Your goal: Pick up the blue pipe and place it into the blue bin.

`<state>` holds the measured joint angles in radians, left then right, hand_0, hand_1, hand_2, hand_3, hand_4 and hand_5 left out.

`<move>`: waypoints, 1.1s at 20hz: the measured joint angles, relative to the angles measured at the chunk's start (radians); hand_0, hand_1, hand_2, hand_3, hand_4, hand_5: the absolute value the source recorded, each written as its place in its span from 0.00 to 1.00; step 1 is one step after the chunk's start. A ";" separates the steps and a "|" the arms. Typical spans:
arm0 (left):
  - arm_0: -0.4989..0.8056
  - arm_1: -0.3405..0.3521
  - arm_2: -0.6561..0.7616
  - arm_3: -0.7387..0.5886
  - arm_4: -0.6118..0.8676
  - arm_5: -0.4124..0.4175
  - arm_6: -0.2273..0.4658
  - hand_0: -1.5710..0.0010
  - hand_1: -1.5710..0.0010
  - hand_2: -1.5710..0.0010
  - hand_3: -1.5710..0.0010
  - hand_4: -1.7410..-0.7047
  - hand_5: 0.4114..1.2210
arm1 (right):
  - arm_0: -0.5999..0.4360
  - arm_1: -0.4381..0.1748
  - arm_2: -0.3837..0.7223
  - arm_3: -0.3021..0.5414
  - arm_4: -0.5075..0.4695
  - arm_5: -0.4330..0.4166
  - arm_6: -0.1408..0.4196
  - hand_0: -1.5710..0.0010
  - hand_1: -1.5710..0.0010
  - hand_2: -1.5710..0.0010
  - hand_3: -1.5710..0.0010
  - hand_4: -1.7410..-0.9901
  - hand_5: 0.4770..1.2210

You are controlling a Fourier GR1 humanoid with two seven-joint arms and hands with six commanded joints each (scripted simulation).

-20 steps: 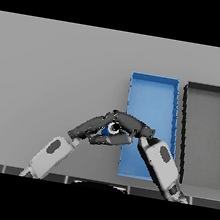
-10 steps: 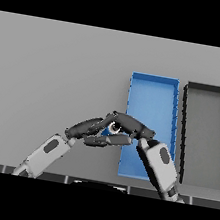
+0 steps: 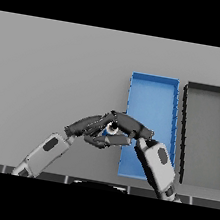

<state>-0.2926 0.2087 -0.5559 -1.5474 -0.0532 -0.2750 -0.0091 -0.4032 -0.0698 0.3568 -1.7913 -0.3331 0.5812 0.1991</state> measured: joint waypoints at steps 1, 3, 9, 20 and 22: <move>0.007 0.003 0.003 -0.003 0.010 -0.005 -0.009 0.98 0.98 0.99 0.98 0.82 0.20 | 0.003 0.005 -0.001 0.000 0.000 0.001 -0.004 0.00 0.00 0.00 0.00 0.34 1.00; 0.012 -0.007 -0.002 -0.001 0.009 -0.001 0.019 0.99 0.99 0.99 0.99 0.82 0.19 | -0.011 0.004 -0.026 0.007 -0.034 -0.011 0.015 0.00 0.00 0.00 0.00 0.34 1.00; 0.007 -0.008 0.006 0.005 0.023 -0.004 0.066 1.00 1.00 1.00 1.00 0.80 0.13 | -0.088 -0.043 -0.089 -0.045 -0.314 -0.094 0.209 0.00 0.00 0.00 0.00 0.14 1.00; 0.034 0.001 -0.010 -0.025 0.009 0.000 0.060 1.00 1.00 1.00 1.00 0.81 0.10 | -0.477 -0.284 -0.383 0.114 -0.612 -0.386 0.231 0.00 0.00 0.00 0.00 0.01 0.86; 0.039 0.007 -0.005 -0.032 0.026 -0.012 0.055 1.00 1.00 1.00 1.00 0.80 0.10 | -0.503 -0.322 -0.421 0.221 -0.550 -0.405 0.212 0.00 0.00 0.00 0.00 0.01 0.88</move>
<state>-0.2541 0.2153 -0.5609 -1.5793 -0.0267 -0.2870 0.0458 -0.9059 -0.3922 -0.0644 -1.5705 -0.8826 0.1763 0.4113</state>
